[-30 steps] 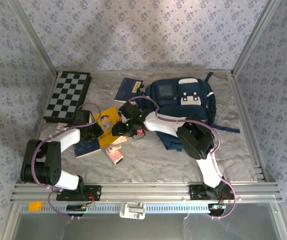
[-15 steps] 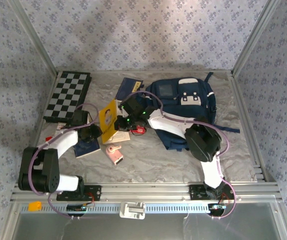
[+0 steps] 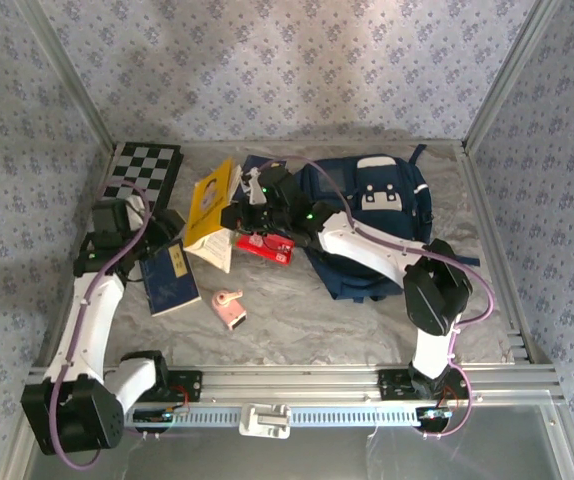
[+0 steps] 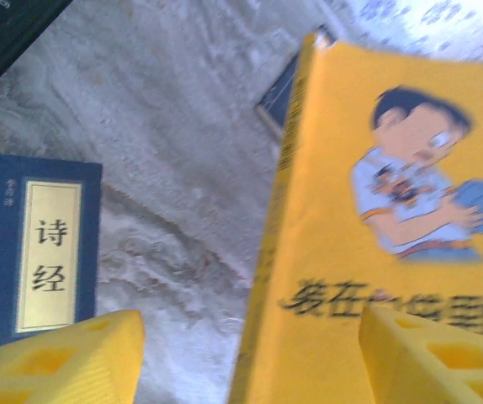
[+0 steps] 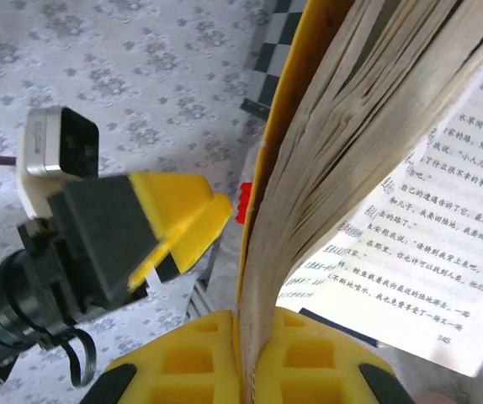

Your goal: Pack books, pencil case, and school supplies into a backpack

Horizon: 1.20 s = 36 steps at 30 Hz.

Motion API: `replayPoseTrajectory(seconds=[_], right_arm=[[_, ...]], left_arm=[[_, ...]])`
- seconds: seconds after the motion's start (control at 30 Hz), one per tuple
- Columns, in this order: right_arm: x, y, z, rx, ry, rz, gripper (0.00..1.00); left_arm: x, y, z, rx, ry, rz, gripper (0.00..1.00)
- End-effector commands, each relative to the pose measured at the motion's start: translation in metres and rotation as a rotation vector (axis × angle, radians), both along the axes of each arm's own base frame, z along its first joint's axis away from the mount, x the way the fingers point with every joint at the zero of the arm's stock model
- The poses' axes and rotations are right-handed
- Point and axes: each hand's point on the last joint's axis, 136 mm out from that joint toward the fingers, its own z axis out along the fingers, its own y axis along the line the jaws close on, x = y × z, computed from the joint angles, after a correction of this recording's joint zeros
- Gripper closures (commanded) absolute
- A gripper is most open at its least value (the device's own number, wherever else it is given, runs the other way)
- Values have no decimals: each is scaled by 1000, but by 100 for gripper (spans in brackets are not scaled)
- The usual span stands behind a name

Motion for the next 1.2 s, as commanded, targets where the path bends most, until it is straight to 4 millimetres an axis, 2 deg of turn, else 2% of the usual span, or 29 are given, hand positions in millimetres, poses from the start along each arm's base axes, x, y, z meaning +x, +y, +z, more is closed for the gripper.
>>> replayPoseTrajectory(seconds=[0.0, 0.13, 0.3, 0.43, 0.53, 0.67, 0.77, 0.9, 1.17], right_arm=[[1, 7, 62, 149, -123, 41, 100], [-7, -3, 81, 168, -187, 64, 100], [-15, -14, 95, 187, -209, 95, 100], [-22, -21, 103, 197, -229, 124, 100], [-25, -27, 103, 190, -231, 135, 100], [-27, -37, 98, 182, -217, 141, 100], [-28, -47, 90, 160, -210, 131, 100], [-28, -61, 80, 141, -192, 120, 100], [-27, -77, 64, 108, -163, 115, 100]], left_arm=[[-6, -7, 26, -81, -17, -53, 27], [-5, -7, 29, -145, -13, -49, 24], [0, -28, 39, -334, -80, -94, 18], [2, -51, 47, -402, -109, -150, 11], [6, -67, 55, -461, -132, -186, 11], [8, -82, 79, -510, -224, -226, 15], [8, -89, 90, -517, -260, -242, 27], [10, -96, 97, -539, -278, -257, 39], [7, -130, 105, -565, -287, -327, 59]])
